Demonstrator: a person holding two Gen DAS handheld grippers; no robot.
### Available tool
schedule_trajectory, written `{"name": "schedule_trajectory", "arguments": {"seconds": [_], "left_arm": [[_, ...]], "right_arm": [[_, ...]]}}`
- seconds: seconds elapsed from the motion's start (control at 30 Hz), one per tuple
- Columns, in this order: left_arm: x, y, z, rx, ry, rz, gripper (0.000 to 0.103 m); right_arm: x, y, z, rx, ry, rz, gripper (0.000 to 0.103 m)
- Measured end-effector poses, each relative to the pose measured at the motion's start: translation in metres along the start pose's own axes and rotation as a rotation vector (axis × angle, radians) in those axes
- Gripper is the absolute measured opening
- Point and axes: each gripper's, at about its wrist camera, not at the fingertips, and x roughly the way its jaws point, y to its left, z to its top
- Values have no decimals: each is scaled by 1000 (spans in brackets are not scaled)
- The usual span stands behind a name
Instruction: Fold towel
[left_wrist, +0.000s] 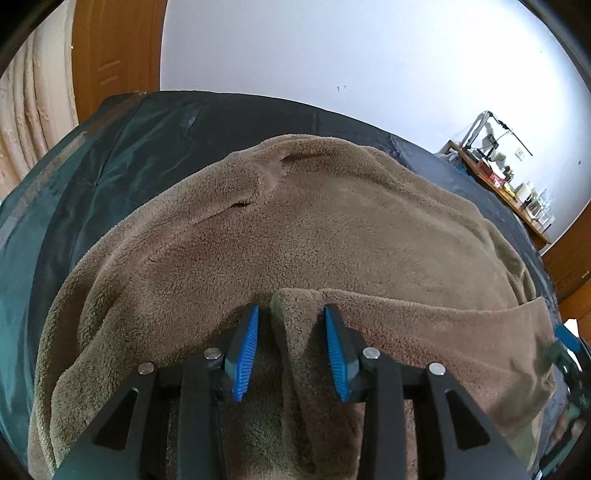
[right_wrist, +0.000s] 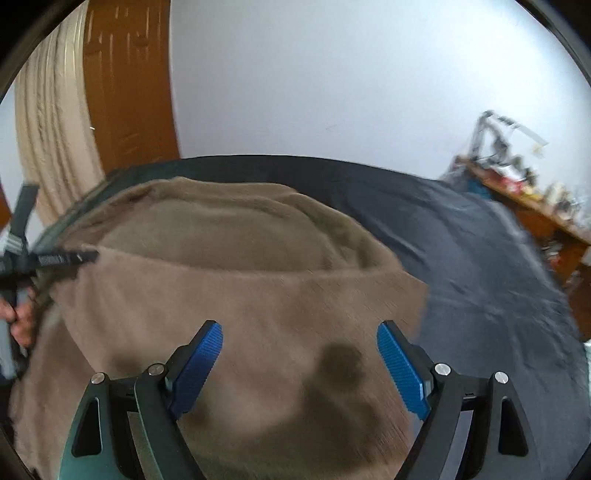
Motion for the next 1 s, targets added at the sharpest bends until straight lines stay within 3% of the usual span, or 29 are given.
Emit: {"name": "schedule_trajectory", "arguments": {"seconds": [0.03,0.17,0.3,0.43,0.7,0.83,1.0], "left_arm": [[0,1,0,-5,0,-6,40],[1,0,-1,0,4,-20,47],[5,-10,-1,49,9,14,57],[5,-13,-2,82,1,71,65],[3,-6,4,42,-31,75,67],[-11,-13,2,74,-115,100,67],[-15,-19,2,114,-150,117,75]], "right_arm": [[11,0,7,7,24,17,88],[62,-20,13,29,155,-101,88],[65,-44,8,71,123,-106,88],[66,-44,8,69,118,-149,88],[66,-41,5,60,112,-152,90],[37,-19,-2,48,83,-209,90],[8,33,-19,-85,39,-115,90]]}}
